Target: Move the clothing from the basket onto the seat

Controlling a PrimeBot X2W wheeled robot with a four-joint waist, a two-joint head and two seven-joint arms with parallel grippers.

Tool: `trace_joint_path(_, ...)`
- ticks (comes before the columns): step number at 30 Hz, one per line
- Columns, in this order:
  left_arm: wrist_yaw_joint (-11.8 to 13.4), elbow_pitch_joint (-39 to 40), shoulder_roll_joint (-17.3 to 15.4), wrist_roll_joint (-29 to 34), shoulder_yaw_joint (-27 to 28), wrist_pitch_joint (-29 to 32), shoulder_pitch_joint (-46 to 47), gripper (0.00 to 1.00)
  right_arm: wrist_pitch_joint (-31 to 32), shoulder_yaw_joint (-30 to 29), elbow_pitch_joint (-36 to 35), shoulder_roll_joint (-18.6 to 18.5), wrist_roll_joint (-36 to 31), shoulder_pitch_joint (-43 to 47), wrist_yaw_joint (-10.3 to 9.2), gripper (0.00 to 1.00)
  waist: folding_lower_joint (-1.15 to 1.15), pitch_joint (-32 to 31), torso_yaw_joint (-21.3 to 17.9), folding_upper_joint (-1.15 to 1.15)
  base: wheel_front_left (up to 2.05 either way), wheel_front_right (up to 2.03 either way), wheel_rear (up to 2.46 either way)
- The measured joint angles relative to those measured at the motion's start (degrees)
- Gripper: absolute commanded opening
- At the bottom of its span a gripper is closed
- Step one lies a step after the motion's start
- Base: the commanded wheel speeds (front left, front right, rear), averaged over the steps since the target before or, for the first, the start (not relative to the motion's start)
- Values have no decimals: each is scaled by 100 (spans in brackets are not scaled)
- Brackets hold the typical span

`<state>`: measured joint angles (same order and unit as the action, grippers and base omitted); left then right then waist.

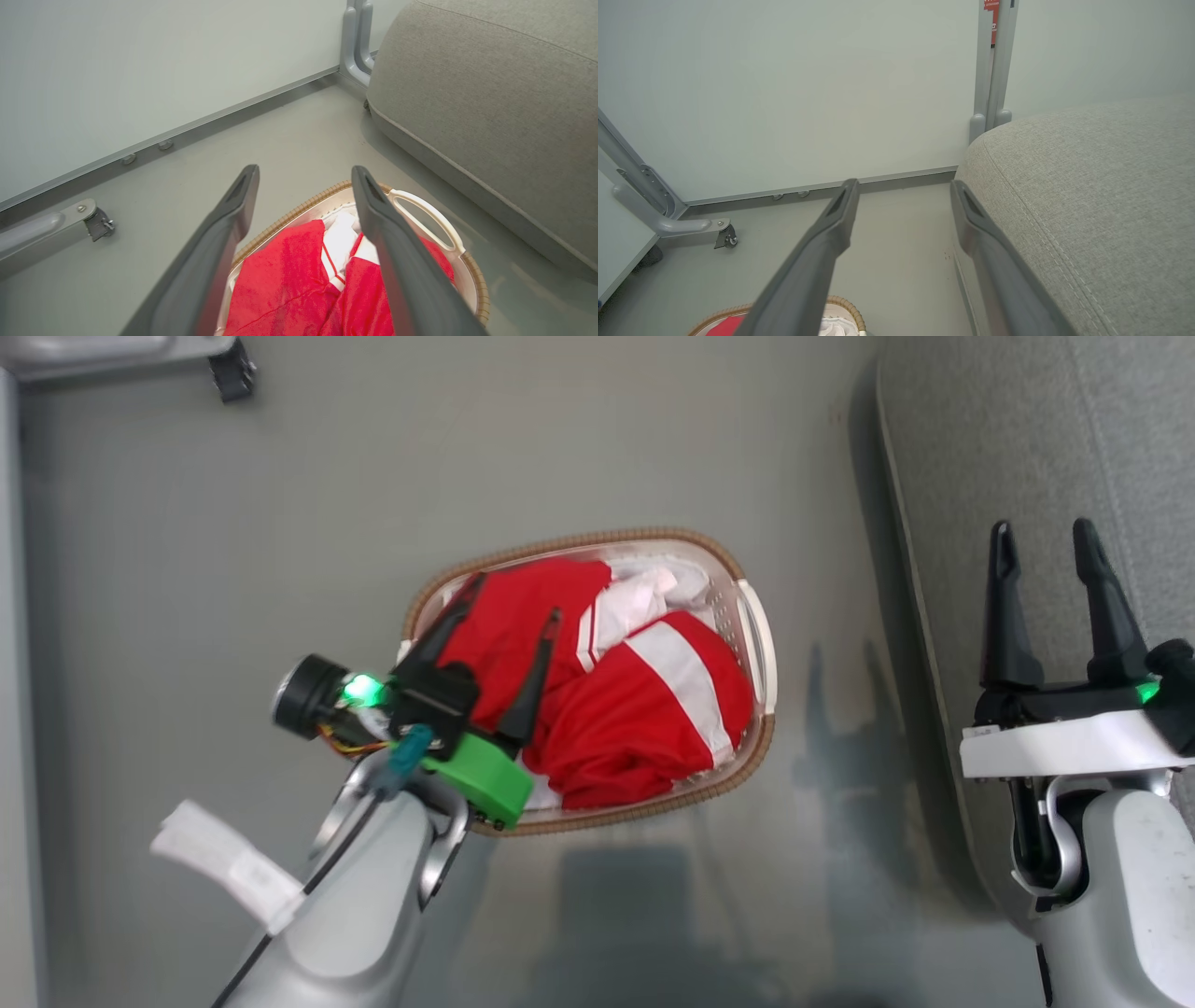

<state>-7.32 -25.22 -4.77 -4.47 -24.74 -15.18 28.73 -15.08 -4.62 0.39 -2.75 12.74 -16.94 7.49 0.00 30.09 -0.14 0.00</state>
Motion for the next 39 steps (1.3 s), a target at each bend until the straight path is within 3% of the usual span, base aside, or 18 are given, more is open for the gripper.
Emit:
trace_joint_path(7, -1, -1155, -156, -324, -1480, 0, 826, 100, 0, -40, -238, -3, 207, -181, 0, 100, 0, 763, -191, 0, 0, 0, 0)
trace_joint_path(14, -5, -2194, -201, -784, -2464, 1, 1273, 100, 0, 93, -436, -3, 352, -336, 0, 100, 1, 1362, -428, 0, 0, 0, 0)
trace_joint_path(21, -7, -2950, -229, -1110, -2895, 1, 1717, 100, 0, 204, -642, -5, 344, -429, 0, 100, 0, 1803, -688, 0, 0, 0, 0)
trace_joint_path(31, 77, -4067, -159, -1203, -2975, 83, 2204, 100, 0, 355, -805, -4, 428, -509, 0, 100, 0, 2207, -1063, 0, 0, 0, 0)
trace_joint_path(32, 79, -4147, -152, -1204, -2977, 85, 2229, 95, 0, 360, -809, -4, 456, -522, 0, 100, 0, 2227, -1089, 0, 0, 0, 0)
trace_joint_path(33, 79, -4197, -145, -1206, -2977, 93, 2245, 60, 0, 367, -810, -4, 469, -536, 0, 100, 0, 2241, -1113, 0, 0, 0, 0)
trace_joint_path(35, 79, -4255, -126, -1241, -2963, 91, 2269, 1, 0, 367, -810, -4, 499, -547, 0, 100, 0, 2259, -1147, 0, 0, 0, 0)
trace_joint_path(39, 79, -4264, -91, -1267, -2969, 44, 2298, 0, 0, 376, -751, -4, 536, -571, 0, 100, 0, 2181, -1159, 0, 0, 0, 0)
